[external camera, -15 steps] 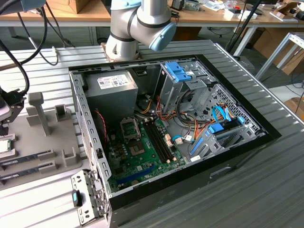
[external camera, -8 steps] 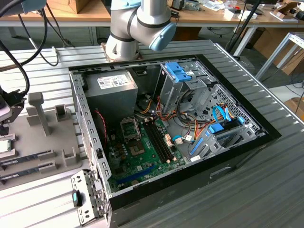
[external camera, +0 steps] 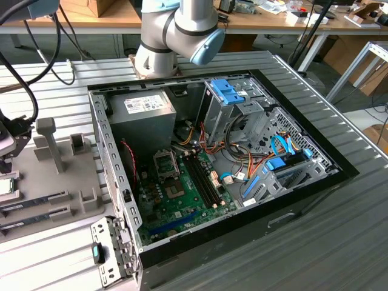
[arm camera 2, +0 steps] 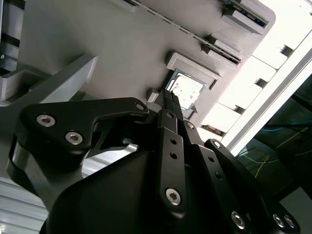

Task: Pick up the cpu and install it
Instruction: 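Pick up the cpu and move it towards the insertion slot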

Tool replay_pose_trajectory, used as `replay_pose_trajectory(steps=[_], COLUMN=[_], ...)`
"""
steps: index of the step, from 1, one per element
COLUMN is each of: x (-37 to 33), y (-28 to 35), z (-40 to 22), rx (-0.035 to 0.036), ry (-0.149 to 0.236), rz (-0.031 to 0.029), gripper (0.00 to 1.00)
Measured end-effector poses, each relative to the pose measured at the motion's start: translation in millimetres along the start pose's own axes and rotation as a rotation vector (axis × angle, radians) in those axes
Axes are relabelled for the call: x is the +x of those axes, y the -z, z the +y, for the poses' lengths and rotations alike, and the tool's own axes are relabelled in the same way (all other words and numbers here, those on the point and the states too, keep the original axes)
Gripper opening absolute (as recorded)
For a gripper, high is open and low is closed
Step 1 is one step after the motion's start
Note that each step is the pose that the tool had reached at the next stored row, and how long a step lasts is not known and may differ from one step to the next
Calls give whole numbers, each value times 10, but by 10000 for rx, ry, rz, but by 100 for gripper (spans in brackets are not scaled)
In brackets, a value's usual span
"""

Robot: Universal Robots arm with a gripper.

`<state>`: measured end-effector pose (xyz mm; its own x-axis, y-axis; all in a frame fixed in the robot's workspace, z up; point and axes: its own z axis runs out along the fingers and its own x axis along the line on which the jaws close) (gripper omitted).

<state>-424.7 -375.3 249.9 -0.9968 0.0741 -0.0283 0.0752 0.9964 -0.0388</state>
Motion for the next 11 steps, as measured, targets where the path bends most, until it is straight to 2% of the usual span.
replay_pose_trajectory(steps=[11], x=[1], y=[-30], z=[5], rx=[-4], ry=[0], rz=[0], gripper=[11])
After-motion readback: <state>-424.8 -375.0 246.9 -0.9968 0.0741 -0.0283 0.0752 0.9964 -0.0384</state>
